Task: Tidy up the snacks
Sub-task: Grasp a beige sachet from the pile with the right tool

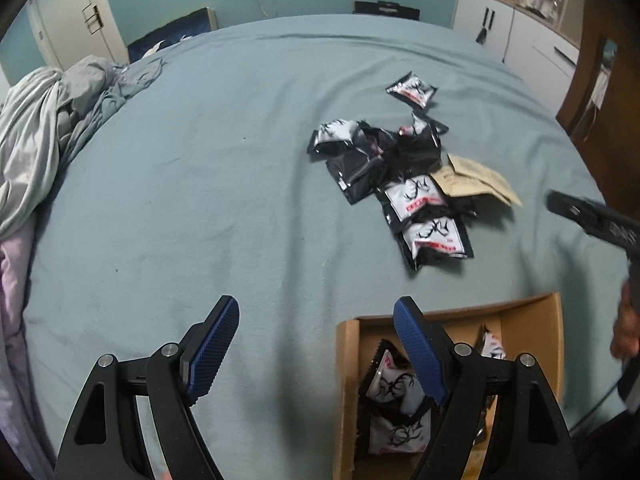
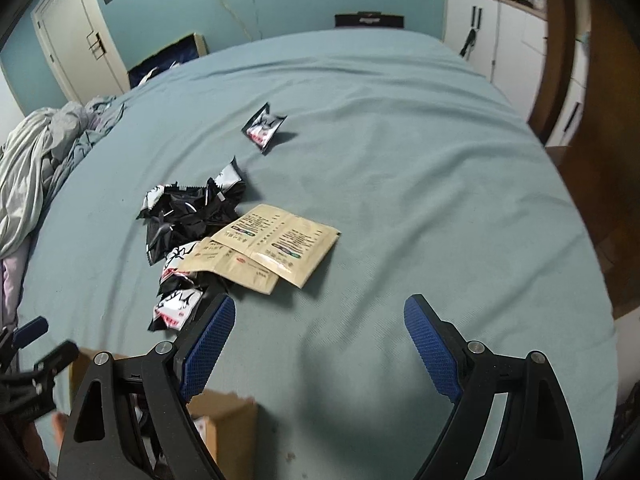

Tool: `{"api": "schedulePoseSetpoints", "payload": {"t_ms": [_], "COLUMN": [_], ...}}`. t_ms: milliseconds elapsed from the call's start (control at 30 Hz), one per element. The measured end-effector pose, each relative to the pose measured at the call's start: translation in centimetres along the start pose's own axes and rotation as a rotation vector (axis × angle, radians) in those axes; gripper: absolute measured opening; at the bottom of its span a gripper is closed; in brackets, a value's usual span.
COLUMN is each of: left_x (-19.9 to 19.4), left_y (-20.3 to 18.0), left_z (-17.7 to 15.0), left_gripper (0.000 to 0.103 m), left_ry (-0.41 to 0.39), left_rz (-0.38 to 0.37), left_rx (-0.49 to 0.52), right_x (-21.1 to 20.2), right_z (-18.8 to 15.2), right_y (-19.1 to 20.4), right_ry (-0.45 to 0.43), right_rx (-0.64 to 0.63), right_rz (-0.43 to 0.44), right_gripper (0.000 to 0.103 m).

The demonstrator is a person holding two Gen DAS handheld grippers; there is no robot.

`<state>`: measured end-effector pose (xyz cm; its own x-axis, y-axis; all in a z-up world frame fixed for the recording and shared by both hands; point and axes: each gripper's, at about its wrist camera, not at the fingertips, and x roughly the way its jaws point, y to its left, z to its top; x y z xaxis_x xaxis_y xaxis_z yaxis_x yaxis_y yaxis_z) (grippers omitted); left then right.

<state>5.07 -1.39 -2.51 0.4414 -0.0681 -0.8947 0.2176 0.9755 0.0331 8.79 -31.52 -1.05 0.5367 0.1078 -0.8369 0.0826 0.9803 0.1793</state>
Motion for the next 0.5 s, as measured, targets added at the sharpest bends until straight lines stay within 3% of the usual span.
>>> {"api": "schedulePoseSetpoints", "payload": {"t_ms": [300,500], "left_x": [-0.1,0.1], "left_y": [-0.7,-0.6], "left_z": [-0.2,-0.2], "left_gripper": [0.081,0.081], "left_ry": [0.012,0.015], "left_rz": [-0.011,0.004], "left_rx": [0.034,0.029], "right_x": [5.5,5.8], "right_z": [1.5,2.1], "right_y": [2.7,5.0], "right_ry": [0.060,-0.032], "right_rx": [-0.134,-0.277], "right_rz": [0.039,-0.081], "right_gripper": [0.086,0.086]}}
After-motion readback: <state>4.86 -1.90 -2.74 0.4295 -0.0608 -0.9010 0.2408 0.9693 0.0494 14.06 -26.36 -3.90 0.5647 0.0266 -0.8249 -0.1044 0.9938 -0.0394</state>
